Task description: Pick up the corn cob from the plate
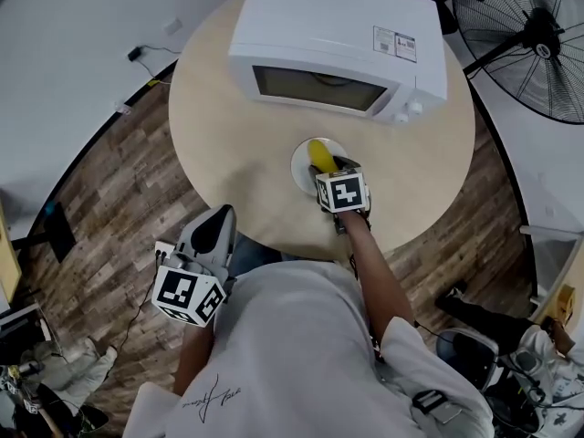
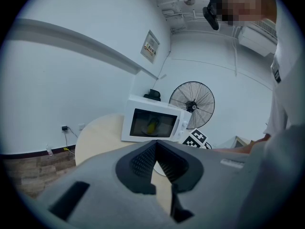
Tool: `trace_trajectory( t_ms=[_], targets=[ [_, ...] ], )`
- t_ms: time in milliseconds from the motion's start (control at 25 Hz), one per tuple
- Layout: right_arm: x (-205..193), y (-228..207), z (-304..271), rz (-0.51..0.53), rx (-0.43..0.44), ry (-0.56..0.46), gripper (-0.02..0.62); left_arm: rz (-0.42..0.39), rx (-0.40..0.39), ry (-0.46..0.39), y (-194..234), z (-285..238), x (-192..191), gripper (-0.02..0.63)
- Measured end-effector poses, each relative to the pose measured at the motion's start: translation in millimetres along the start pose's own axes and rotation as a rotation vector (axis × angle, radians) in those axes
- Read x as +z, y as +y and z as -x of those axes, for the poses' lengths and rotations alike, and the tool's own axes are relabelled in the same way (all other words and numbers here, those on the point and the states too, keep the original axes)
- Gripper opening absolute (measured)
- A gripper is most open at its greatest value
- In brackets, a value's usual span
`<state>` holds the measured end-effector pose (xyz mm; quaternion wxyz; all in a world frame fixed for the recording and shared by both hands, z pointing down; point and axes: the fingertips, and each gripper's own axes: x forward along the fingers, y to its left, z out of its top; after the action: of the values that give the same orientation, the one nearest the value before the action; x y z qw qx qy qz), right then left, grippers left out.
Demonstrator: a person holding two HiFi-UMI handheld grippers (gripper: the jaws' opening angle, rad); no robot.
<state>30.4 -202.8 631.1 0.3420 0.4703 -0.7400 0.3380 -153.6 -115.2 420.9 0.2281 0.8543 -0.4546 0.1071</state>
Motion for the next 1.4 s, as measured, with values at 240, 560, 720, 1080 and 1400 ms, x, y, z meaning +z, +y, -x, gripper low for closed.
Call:
trace_trajectory(
  t_ms=[240, 560, 720, 1080, 1400],
  targets=[
    [2, 1, 6, -0.001, 0.011, -0.016, 0.270, -0.006, -0.002, -0.005, -6, 1, 0, -0.002],
    [4, 0, 17, -0.008, 0.020, -0.037, 0.270, -0.013, 0.003, -0.009, -12, 0, -1, -0.002],
    [5, -1, 23, -0.006, 0.023, -0.052, 0.270, -0.016, -0.008, -0.011, -17, -2, -2, 0.000],
    [8, 1, 36, -0.016, 0.036, -0.087, 0.270, -0.022, -0.015, -0.025, -24, 1, 0, -0.002],
    [8, 2, 49, -0.022, 0.040, -0.116, 0.270, -0.031, -0.023, -0.030, -33, 5, -2, -0.002]
  ],
)
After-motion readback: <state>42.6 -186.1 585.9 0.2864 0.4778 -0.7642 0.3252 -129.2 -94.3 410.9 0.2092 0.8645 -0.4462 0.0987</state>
